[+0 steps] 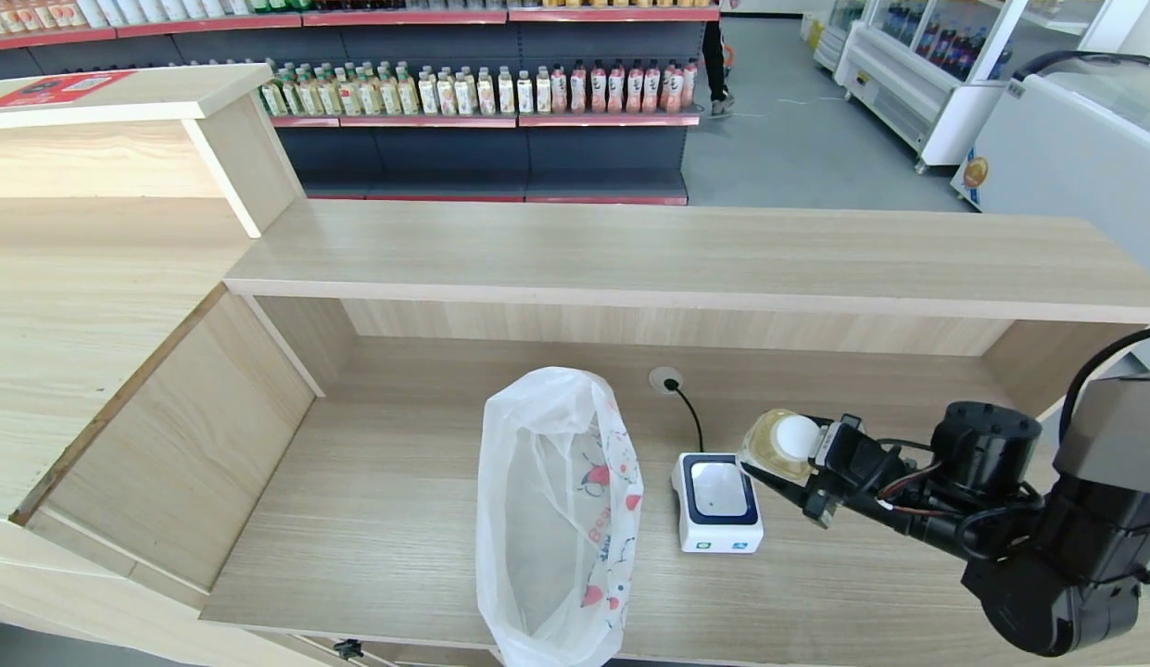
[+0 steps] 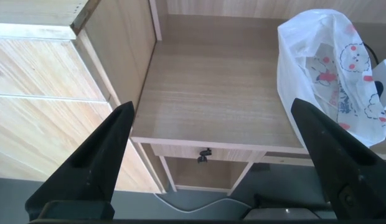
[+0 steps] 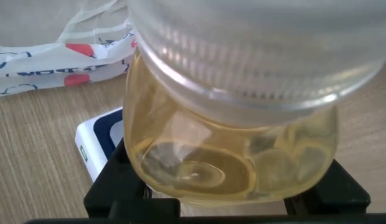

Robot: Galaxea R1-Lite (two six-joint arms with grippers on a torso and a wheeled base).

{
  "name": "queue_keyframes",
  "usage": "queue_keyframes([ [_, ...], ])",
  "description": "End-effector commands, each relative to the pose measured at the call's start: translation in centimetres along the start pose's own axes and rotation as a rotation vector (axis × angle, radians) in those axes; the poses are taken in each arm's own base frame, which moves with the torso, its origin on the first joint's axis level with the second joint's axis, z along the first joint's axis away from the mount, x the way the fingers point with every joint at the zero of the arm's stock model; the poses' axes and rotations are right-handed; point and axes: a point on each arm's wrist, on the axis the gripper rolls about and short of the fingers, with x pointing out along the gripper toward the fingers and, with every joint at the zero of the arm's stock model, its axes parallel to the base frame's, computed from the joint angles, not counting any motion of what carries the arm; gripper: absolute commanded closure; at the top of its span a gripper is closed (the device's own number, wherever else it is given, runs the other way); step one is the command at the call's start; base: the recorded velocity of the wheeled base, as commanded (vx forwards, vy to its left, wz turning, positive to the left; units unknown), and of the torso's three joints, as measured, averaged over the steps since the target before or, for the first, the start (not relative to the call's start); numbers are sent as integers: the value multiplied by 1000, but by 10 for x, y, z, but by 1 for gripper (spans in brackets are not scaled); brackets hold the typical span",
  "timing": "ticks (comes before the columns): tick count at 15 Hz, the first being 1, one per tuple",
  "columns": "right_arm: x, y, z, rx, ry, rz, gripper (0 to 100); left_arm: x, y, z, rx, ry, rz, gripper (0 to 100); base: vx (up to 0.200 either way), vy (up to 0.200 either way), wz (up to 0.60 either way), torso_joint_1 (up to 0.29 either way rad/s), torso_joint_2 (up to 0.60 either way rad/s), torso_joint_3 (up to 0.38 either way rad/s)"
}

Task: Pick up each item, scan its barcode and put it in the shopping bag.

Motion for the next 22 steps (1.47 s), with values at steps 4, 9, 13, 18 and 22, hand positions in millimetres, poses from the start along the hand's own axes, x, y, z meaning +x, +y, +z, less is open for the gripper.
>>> queue_keyframes([
  [4, 17, 10, -6, -3, -38, 55, 100, 0, 0, 0, 1, 0, 0, 0, 0, 0, 0, 0, 0, 0],
  [9, 27, 9, -11, -51, -51, 53, 100, 0, 0, 0, 1, 0, 2, 0, 0, 0, 0, 0, 0, 0],
  [13, 28, 12, -13, -46, -58, 70, 100, 0, 0, 0, 1, 0, 2, 0, 0, 0, 0, 0, 0, 0],
  [18, 30, 11, -16, -64, -61, 67, 100, 0, 0, 0, 1, 0, 2, 0, 0, 0, 0, 0, 0, 0],
  [22, 34, 11, -19, -66, -62, 68, 100, 0, 0, 0, 1, 0, 2, 0, 0, 0, 0, 0, 0, 0],
])
